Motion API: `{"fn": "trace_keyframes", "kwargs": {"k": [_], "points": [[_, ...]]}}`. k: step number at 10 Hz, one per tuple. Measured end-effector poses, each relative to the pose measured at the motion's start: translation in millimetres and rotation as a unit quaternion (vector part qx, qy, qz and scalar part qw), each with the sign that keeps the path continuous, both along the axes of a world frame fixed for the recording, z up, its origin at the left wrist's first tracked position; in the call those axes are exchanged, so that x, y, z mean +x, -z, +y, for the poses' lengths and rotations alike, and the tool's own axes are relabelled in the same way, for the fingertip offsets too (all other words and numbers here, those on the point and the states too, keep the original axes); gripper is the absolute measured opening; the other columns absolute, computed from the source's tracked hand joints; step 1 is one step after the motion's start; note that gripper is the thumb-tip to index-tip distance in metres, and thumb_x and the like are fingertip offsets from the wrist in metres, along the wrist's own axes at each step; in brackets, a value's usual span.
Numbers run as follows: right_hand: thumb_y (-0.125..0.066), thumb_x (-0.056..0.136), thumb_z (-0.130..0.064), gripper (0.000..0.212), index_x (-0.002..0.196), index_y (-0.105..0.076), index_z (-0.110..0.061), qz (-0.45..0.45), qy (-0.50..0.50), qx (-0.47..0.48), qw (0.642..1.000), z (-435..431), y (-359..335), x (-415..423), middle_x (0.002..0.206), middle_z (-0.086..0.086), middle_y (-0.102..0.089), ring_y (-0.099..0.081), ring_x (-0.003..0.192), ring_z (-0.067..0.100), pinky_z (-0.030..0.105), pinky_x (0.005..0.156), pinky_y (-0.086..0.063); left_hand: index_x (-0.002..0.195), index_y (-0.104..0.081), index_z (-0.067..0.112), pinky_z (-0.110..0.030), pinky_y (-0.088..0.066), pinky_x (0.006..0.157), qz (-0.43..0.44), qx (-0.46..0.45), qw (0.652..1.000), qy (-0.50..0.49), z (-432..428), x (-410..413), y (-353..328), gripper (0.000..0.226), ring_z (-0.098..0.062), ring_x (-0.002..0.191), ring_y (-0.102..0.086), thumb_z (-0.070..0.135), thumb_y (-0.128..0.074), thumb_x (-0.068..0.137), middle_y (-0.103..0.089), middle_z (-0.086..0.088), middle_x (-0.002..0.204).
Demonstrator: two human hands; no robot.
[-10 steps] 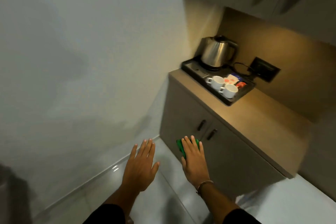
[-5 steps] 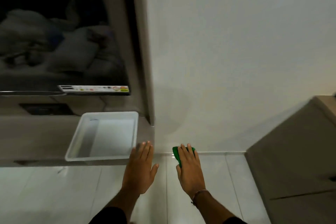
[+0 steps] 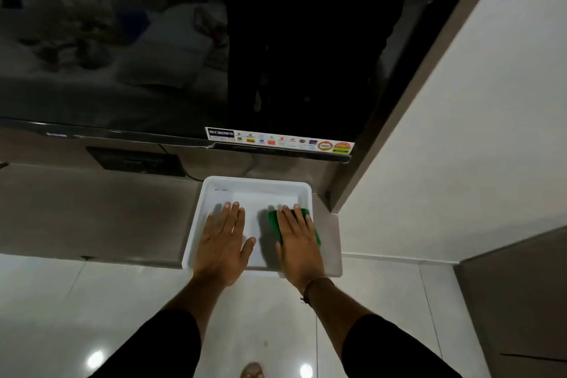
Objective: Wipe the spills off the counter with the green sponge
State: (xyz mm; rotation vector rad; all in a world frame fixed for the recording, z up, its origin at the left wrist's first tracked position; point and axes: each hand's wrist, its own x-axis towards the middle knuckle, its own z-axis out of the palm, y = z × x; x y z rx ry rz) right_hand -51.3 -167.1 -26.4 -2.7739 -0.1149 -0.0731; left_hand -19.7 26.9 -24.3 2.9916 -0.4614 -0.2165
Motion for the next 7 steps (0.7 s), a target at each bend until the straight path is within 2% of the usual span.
{"fn": "trace_keyframes", "kwargs": {"k": [2,4,6,7], "points": [[-0.054,0.105,-0.023,0.066,0.162,-0.023,-0.014,0.023,-0.007,-0.055,0.998,23.5,30.7,38.3,0.171,0.011,-0.025,-0.012,0.159,0.034,0.046,0.125,0.003,0.163,-0.002,0.013,-0.047,0.003,0.128,0.030,-0.045,0.998,0.011,18.8,25.7,33.0,0.078,-0.025,0.158,0.013,0.060,-0.021,0.104,0.004,-0.008,0.174],[-0.047,0.108,-0.032,0.067,0.164,-0.014,-0.016,0.077,0.010,-0.071,0.994,30.1,46.2,44.1,0.173,0.010,-0.015,-0.005,0.160,0.036,0.047,0.123,0.004,0.164,-0.001,0.013,-0.053,-0.007,0.129,0.046,-0.042,0.998,0.015,21.3,24.9,38.7,0.078,-0.027,0.158,0.012,0.060,-0.017,0.103,0.004,-0.009,0.174],[-0.043,0.101,-0.056,0.083,0.164,-0.005,-0.017,0.116,-0.007,-0.047,0.992,24.6,34.9,44.7,0.175,0.008,-0.006,0.001,0.160,0.035,0.051,0.127,0.000,0.163,-0.005,0.011,-0.055,-0.011,0.129,0.038,-0.022,0.999,0.020,17.8,23.5,29.2,0.078,-0.032,0.158,0.008,0.057,-0.025,0.105,0.000,-0.013,0.174],[-0.038,0.097,-0.065,0.088,0.165,-0.007,-0.018,0.080,0.010,0.023,0.996,18.9,8.9,21.6,0.175,0.005,-0.006,0.003,0.160,0.032,0.054,0.129,-0.008,0.163,-0.007,0.010,-0.057,-0.008,0.129,-0.006,-0.011,0.999,0.042,10.1,10.6,14.8,0.072,-0.033,0.158,0.008,0.054,-0.018,0.107,-0.003,-0.014,0.173]]}}
